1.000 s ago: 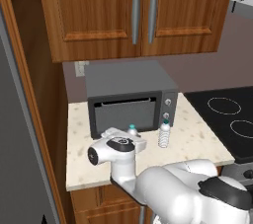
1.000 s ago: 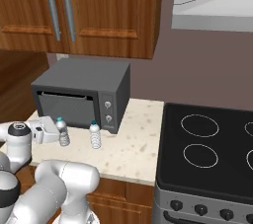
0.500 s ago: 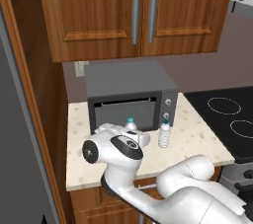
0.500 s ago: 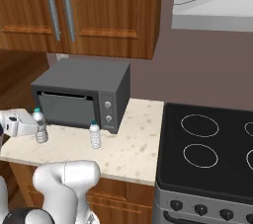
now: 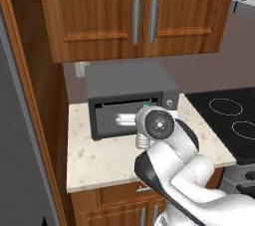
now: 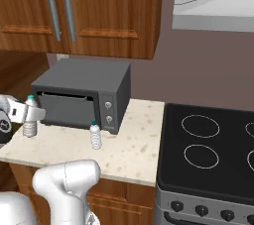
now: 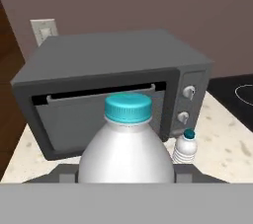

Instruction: Take the bottled waters from the counter and place them in the freezer to freeze. Close the freezer door after placing the bottles.

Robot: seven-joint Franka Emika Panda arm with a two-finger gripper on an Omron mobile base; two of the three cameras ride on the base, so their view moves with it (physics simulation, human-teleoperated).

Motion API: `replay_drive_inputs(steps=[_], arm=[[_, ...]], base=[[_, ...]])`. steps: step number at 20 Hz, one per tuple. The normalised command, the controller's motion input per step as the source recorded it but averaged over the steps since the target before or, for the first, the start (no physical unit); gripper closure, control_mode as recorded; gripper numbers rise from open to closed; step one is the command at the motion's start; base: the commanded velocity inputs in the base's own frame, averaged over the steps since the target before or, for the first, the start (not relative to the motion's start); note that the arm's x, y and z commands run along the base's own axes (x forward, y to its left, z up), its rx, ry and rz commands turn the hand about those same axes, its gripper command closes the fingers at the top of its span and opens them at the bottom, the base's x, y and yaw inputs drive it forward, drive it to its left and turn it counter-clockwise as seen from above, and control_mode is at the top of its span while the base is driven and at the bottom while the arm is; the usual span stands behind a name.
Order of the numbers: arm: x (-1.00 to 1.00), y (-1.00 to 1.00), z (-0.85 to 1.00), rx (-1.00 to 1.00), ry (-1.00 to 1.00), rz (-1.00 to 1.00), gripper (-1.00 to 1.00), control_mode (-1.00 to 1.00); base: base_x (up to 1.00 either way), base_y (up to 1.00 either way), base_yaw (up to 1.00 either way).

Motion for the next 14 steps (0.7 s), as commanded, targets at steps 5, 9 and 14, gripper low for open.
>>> replay_drive_inputs(steps=[5, 9, 14], arm=[[-0.22, -0.44, 0.76, 0.15, 0.13, 0.46, 1.0, -1.0], [-0.41, -0.4, 0.3, 0.01, 0.0, 0.43, 1.0, -1.0], [-0.56, -0.24, 0.33, -0.01, -0.13, 0.34, 1.0, -1.0]], base=[[0.0, 0.0, 0.0], [0.0, 0.0, 0.0], [0.0, 0.0, 0.0]])
